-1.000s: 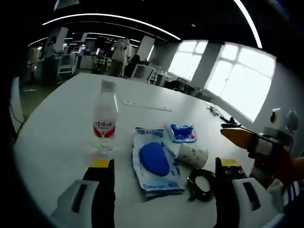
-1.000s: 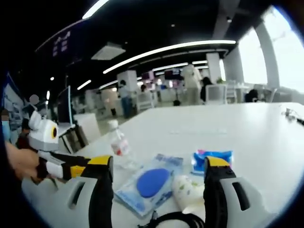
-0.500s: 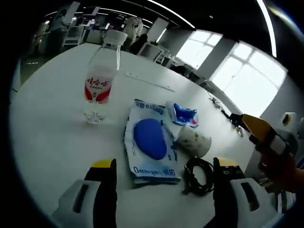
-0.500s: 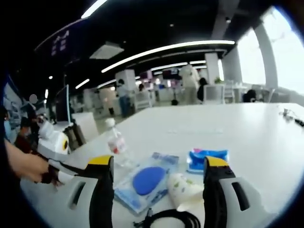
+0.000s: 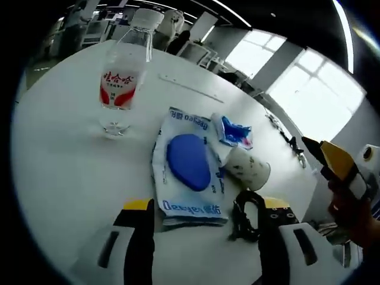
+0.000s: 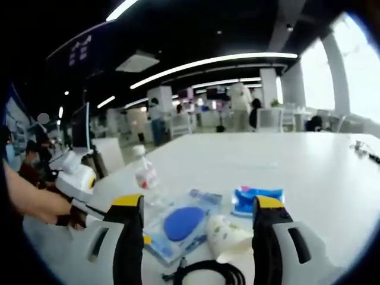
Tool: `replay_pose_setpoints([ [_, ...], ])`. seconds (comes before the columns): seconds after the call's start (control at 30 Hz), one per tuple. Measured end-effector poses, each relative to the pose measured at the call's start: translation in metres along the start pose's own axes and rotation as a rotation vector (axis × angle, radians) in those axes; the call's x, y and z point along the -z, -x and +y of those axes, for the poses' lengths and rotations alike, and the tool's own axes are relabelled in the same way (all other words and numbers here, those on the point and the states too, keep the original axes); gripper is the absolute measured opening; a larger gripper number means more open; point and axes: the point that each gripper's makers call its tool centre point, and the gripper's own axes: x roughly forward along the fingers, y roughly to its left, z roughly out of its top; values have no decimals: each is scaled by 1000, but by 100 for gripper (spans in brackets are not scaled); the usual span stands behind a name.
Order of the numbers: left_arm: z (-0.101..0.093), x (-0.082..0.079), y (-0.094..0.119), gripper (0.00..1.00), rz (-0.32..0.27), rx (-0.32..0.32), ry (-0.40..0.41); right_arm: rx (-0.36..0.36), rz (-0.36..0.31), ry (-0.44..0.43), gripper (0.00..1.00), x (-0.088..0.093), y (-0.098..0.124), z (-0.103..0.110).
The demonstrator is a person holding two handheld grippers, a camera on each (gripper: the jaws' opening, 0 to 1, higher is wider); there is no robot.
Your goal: Arrange the tabletop items into an orderly group along one side of the table until the central work area is clear of visible clutter.
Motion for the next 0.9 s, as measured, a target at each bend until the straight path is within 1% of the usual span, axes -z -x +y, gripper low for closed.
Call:
replay_pose_setpoints([
  [0.17,5,10,-1,68,32,-10,11,17,-6,-19,71,2,2,-5],
  [0.27,2,14,-2,69,51,5,30,18,-4,-16,71,3,2,-5],
  [0.37,4,14,-2,68,51,-14,25,15,-5,-16,70,4,2,-4],
  [0.4,5,14,-3,68,53,-21,37,15,-5,-15,70,4,3,-3],
  [0.47,7,15,-5,68,61,-19,75,15,-6,-11,69,4,3,-3],
  [0.53,7,13,-7,65,61,-21,77,15,-8,-9,69,4,4,-4],
  [0.67,3,12,-8,65,63,-15,84,19,-1,10,69,8,10,-8],
  [0.73,4,11,-8,62,69,-30,92,28,7,6,68,12,12,-12],
  [0.8,6,12,-9,57,84,-44,115,40,8,-7,68,15,16,-16],
  [0.83,6,15,-9,53,104,-44,132,44,11,-10,68,16,17,-17],
  [0.9,6,15,-11,48,110,-36,150,53,17,-11,67,19,20,-19],
])
